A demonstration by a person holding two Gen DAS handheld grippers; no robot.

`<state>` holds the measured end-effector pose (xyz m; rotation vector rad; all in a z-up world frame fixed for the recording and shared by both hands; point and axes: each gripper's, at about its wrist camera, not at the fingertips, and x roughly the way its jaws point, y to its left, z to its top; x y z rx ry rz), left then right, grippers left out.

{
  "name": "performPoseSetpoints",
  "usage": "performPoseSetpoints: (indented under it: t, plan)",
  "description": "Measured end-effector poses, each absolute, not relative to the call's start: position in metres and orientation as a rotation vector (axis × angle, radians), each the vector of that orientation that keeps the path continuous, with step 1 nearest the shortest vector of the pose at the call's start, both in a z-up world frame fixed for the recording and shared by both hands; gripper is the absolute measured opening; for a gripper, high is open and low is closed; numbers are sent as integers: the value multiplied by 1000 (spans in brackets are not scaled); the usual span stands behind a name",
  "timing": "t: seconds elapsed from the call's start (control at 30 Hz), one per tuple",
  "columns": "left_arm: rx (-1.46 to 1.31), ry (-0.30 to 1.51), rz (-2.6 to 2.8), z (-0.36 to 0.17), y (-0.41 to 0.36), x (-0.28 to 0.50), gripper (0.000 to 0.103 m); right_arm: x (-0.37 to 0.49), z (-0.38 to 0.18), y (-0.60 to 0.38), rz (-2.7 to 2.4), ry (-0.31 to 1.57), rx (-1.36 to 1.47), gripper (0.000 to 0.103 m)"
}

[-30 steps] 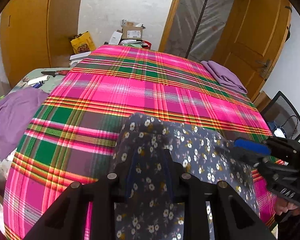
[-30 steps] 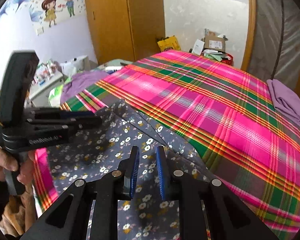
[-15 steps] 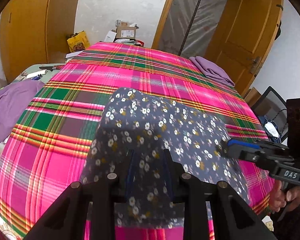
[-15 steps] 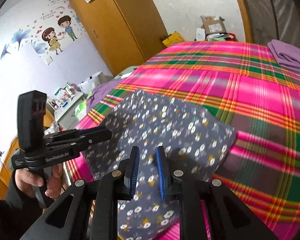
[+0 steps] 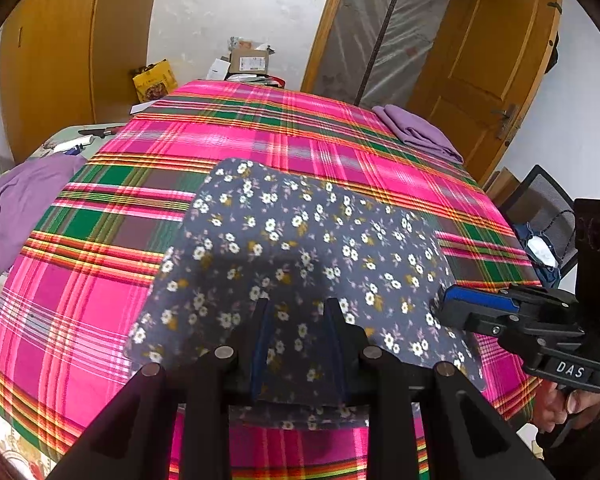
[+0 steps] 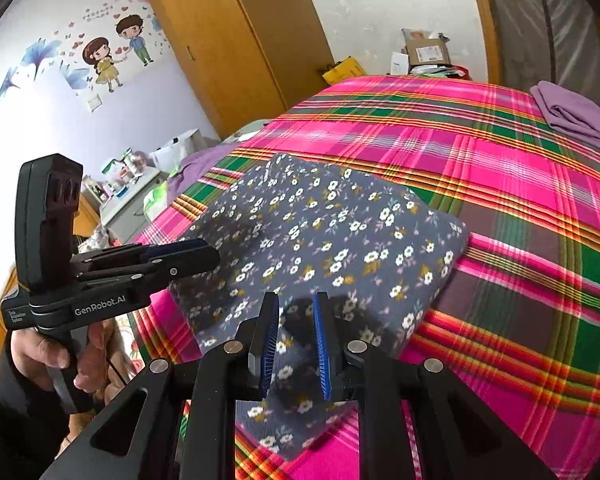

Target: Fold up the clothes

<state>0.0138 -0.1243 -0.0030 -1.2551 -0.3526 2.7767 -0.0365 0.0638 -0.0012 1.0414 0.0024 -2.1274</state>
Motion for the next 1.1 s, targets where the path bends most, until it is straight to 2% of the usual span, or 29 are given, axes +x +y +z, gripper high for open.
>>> performPoseSetpoints:
  t: [0.4,0.83,0.9,0.97,1.1]
  plan:
    - [-1259,-249,2826,1,-109,19,28,-24,-4,72,-2128,21,1020,19]
    - [-1277,-292,2853,-11,-133,21,28,-24,-11,80,-2107,-43,1040,20]
    - [-1257,-300,2855,-7,-136,23,28,-29,-9,89,-2122,-104,1039,22]
    - [-1230,-312,2876,-2,-146,27,28,-34,-9,101,-2138,-174,1042,30]
    - [-1202,-382,2904,4,-173,33,28,-44,-17,124,-2145,-324,1088,39]
